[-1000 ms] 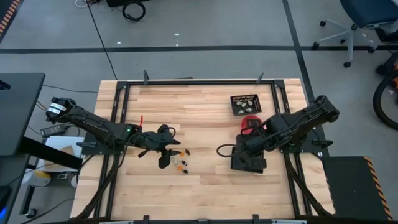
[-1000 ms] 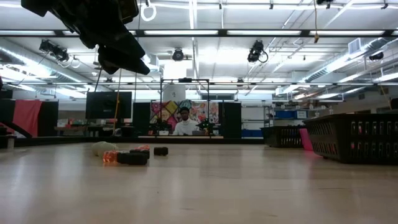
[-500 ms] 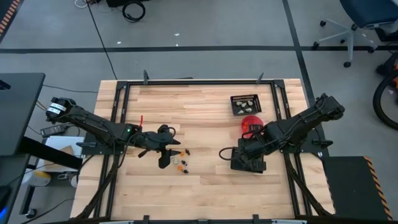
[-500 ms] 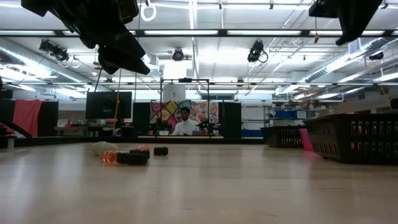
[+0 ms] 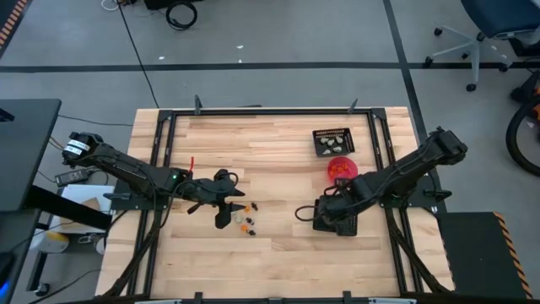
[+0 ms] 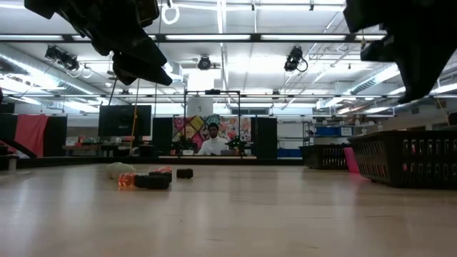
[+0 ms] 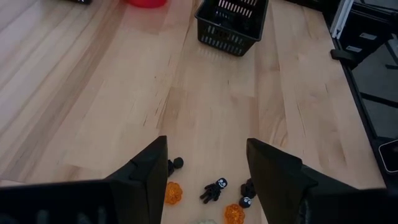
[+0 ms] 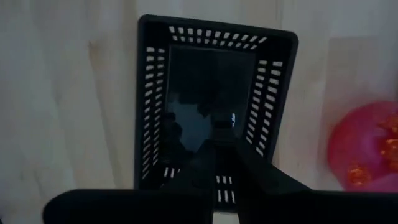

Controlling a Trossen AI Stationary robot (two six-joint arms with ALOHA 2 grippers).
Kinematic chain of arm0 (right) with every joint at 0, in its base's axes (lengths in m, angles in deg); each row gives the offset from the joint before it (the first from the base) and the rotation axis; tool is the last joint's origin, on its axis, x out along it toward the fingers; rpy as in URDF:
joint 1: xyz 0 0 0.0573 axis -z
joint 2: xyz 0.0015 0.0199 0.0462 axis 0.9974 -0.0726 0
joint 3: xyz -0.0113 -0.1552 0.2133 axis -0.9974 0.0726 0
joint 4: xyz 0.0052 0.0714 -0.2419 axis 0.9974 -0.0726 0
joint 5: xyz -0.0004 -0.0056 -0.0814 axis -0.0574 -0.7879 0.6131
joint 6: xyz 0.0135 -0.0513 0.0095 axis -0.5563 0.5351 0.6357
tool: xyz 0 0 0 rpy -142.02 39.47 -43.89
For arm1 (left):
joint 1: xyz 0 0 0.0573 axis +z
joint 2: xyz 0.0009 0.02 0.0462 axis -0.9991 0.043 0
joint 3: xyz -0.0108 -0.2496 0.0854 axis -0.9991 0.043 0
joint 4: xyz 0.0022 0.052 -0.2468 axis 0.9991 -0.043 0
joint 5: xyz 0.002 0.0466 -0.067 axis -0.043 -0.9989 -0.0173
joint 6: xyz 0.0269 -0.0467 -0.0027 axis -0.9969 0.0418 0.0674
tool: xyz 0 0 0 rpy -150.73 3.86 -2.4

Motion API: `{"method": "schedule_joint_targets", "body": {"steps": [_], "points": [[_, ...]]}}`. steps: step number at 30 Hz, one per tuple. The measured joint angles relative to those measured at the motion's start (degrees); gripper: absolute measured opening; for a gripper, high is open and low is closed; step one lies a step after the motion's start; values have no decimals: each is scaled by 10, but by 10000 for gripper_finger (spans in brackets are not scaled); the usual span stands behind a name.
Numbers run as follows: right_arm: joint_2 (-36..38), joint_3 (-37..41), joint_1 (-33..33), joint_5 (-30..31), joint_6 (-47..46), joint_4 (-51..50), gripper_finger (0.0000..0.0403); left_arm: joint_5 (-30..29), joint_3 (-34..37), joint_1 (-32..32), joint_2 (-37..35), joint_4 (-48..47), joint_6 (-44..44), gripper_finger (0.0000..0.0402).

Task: Sort Halloween decoration
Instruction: Put the black skeleton toy into the bottom black bin

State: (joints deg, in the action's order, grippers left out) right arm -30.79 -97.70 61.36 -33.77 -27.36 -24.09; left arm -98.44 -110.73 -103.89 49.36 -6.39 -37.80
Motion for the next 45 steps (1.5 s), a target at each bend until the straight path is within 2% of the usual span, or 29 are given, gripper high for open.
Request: {"method": "schedule_joint_targets", "body": {"steps": [12, 25, 38, 45], "points": [[-2, 92, 11, -26, -11, 110, 39, 0, 0, 0, 0, 1, 0, 192], [-2, 172, 11, -26, -45, 203, 39, 0, 0, 0, 0, 1, 0, 192], [-2, 196, 11, -26, -55, 228, 41, 0, 0, 0, 0, 1, 0, 192], [-2, 196, 11, -23, -59, 230, 70, 0, 0, 1, 0, 1, 0, 192]]}}
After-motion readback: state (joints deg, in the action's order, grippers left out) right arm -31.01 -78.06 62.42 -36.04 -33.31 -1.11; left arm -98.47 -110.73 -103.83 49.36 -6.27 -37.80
